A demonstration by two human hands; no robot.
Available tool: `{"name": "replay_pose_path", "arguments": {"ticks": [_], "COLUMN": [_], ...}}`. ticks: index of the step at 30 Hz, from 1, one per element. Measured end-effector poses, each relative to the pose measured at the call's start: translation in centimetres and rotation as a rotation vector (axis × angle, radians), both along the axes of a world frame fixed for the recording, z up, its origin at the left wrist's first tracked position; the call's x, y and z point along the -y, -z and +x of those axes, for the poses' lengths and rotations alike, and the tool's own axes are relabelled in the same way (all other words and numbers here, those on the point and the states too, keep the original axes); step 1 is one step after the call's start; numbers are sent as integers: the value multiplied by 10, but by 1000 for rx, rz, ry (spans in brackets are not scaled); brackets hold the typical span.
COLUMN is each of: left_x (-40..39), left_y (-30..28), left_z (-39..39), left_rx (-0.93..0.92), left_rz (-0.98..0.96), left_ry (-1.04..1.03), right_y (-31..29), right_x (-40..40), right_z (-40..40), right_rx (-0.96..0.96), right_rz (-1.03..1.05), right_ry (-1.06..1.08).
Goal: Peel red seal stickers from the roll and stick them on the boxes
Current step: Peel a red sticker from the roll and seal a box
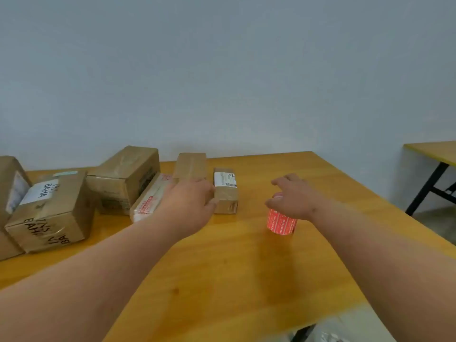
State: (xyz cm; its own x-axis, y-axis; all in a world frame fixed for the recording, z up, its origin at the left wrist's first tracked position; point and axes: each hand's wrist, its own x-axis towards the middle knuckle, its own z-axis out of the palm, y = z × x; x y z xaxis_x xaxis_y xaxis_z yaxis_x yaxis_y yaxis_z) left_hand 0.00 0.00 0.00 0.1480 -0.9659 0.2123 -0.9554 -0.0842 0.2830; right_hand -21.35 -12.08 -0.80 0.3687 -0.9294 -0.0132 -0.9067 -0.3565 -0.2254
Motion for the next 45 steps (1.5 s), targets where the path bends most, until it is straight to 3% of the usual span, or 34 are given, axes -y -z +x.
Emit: {"name": "replay_pose_path", "arguments": {"ticks": [4, 17, 25, 34, 45], "left_x": [12, -5, -28, -44, -39], "left_y": [8, 35, 47, 58, 59], "left_z": [-3, 25, 50, 64, 43], "left_rx": [26, -65, -76, -84, -333], "left_rz": [41, 88, 116, 167, 171], "left_ry": [16, -86, -157, -200, -53], "right_y": [8, 5, 5, 16, 11], "right_x": [5, -3, -38, -50, -47], "right_z": [-3, 30, 90, 138, 138], "right_rx": [-89, -153, -87, 202, 128], "right_rz": [151, 150, 201, 403, 445], "right_ry": [13, -68, -176, -25, 42]}}
